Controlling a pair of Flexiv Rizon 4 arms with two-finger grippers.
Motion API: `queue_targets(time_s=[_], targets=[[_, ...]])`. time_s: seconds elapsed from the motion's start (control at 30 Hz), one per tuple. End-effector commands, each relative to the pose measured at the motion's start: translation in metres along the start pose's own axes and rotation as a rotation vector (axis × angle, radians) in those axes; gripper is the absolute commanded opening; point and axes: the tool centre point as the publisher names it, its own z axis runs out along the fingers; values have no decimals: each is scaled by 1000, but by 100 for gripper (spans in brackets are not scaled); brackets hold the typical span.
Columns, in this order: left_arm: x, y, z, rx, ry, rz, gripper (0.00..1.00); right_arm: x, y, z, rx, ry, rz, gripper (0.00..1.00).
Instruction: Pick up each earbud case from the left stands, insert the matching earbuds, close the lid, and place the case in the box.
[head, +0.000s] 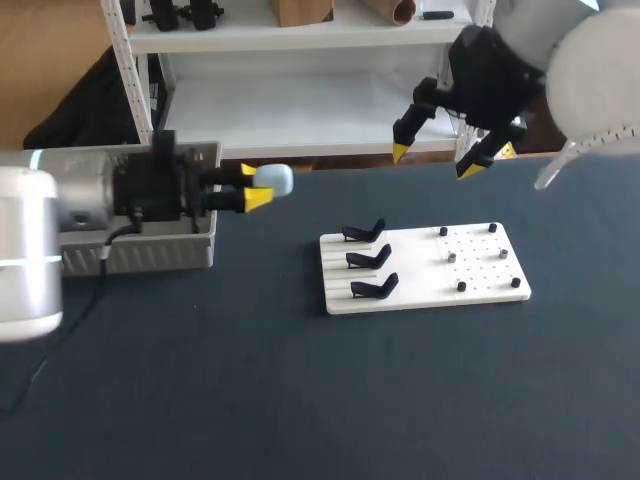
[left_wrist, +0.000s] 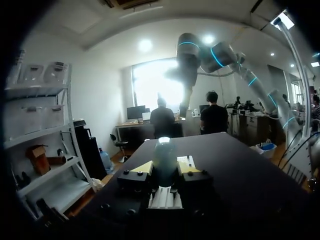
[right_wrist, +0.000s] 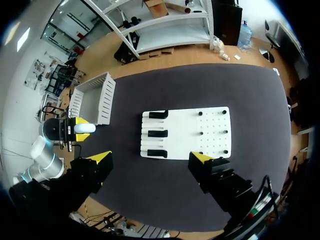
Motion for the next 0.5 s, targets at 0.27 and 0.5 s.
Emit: queue_targets(time_s=[0.27,0.5], targets=[[13,19,-78,-218,73,-73,0,4,0,-1,3,-43,2,100],[39,58,-114,-274,165,-188,0,4,0,-1,3,-43,2,100]])
